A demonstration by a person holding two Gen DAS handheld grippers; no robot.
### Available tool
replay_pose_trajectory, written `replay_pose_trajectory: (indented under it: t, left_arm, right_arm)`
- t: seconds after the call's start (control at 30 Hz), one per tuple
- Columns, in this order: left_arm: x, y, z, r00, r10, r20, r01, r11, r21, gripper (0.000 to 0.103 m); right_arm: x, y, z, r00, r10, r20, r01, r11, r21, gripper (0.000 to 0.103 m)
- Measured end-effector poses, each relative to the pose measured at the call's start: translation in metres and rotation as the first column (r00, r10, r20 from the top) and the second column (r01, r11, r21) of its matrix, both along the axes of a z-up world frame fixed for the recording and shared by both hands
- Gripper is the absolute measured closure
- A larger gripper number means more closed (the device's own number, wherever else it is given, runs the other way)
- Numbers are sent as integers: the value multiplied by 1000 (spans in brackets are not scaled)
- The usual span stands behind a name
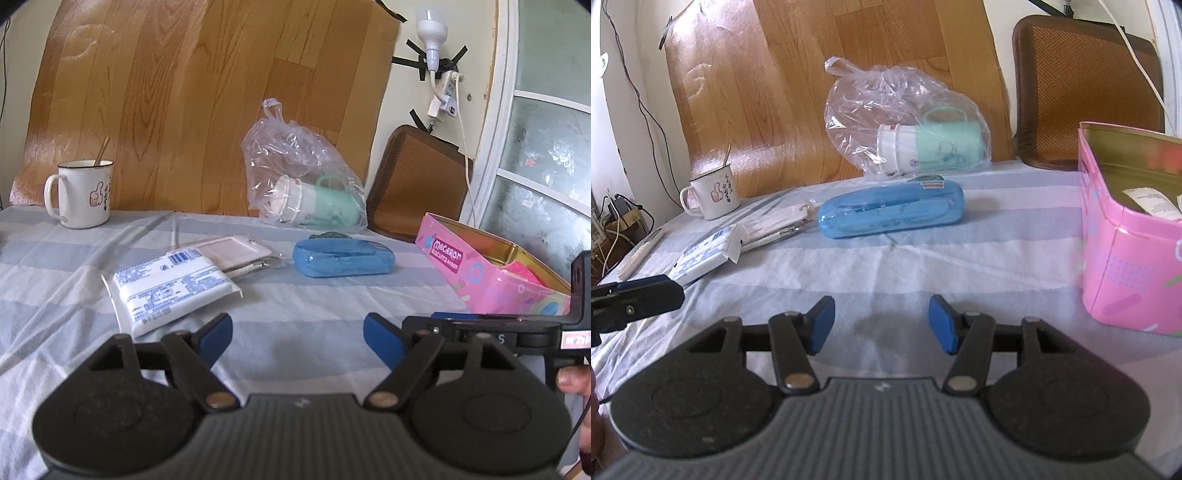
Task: Organize soft objects
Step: 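Move the right gripper back toward the white wet-wipes pack, then grasp the white wet-wipes pack with the right gripper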
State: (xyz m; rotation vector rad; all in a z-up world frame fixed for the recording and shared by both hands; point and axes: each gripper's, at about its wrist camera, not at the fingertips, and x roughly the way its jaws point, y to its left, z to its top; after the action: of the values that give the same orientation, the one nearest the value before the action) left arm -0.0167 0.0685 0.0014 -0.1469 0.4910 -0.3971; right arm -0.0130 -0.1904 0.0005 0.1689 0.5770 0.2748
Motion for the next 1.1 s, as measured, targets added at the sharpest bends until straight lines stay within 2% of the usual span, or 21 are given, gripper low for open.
replay_pose_trajectory:
  t: [0.43, 0.53, 0.63, 0.73, 0.83, 0.97, 1.03, 1.07, 1.1]
  left_arm:
    - [1, 10, 0, 1000, 1, -4, -2, 998, -59, 22]
    - [0, 18, 2, 1000, 11, -10, -12, 995, -96, 22]
    - [8, 48, 8, 996, 65, -58, -75, 979, -189, 22]
    - [23, 86, 11, 979, 161, -123, -189, 947, -261, 22]
    - [40, 110, 10, 953, 246, -178, -286, 923, -258, 23]
    - [66, 119, -5, 931, 246, -270, -319, 908, -272, 24]
    - [74, 115, -15, 925, 231, -301, -315, 909, -272, 24]
    - [73, 112, -17, 930, 235, -283, -311, 913, -265, 25]
    - [74, 109, -16, 933, 227, -278, -299, 919, -255, 31]
  right_arm:
    - [2, 0, 1, 1000, 2, -2, -2, 1000, 3, 43]
    - [8, 6, 5, 999, 42, 4, -42, 999, 26, 43]
    - [19, 25, 14, 989, 144, 17, -145, 988, 49, 43]
    - [33, 56, 22, 969, 242, 36, -244, 968, 50, 43]
    - [54, 86, 26, 948, 317, 18, -317, 943, 103, 43]
    - [82, 119, 18, 934, 355, -36, -345, 926, 155, 43]
    - [95, 130, 11, 928, 366, -76, -347, 919, 188, 43]
    - [99, 133, 8, 922, 374, -94, -351, 915, 201, 46]
    - [102, 137, 4, 917, 383, -110, -356, 911, 208, 51]
